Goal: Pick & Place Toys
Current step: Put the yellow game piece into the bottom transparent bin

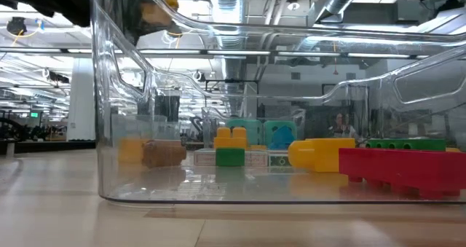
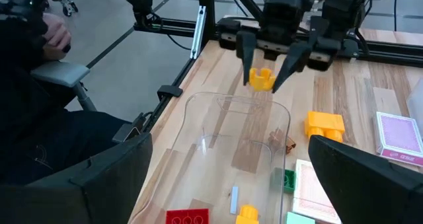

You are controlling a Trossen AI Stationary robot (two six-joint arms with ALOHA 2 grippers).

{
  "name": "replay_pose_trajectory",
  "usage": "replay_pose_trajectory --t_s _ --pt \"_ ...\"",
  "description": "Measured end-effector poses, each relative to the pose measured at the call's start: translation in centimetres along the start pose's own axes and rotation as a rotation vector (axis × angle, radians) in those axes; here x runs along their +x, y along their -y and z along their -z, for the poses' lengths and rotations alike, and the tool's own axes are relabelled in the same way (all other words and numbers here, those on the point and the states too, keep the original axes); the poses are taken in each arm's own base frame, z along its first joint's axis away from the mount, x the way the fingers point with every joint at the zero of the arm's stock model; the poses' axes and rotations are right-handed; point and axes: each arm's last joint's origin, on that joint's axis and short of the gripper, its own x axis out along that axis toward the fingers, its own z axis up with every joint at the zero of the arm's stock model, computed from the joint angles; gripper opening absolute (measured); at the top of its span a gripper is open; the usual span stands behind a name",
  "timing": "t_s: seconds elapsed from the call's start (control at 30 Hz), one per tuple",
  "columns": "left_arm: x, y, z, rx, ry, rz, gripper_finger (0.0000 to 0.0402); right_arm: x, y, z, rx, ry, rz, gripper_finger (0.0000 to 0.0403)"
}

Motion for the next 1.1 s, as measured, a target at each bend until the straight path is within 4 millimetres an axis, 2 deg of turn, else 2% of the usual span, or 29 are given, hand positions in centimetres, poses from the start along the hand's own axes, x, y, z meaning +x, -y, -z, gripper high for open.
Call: replay_pose_trajectory --t_s 0.2,0.4,0.7,1.1 --pt "1.0 -0.5 1.0 0.001 -0.018 -0.021 0.0168 0.0 0.0 0.0 0.0 0.0 0.0 0.0397" --pt "1.5 -1.0 1.3 -0.019 -0.027 -0.044 0.019 0.0 0.0 0.0 0.0 0.0 0.0 0.0397" --pt "1.5 -1.0 1.3 -0.022 -0.031 -0.023 0.0175 0.0 0.0 0.0 0.0 0.0 0.0 0.0397" --pt "1.5 -0.9 1.3 -0.022 -0.039 0.01 0.0193 0.0 0.0 0.0 0.001 0.0 0.0 0.0397"
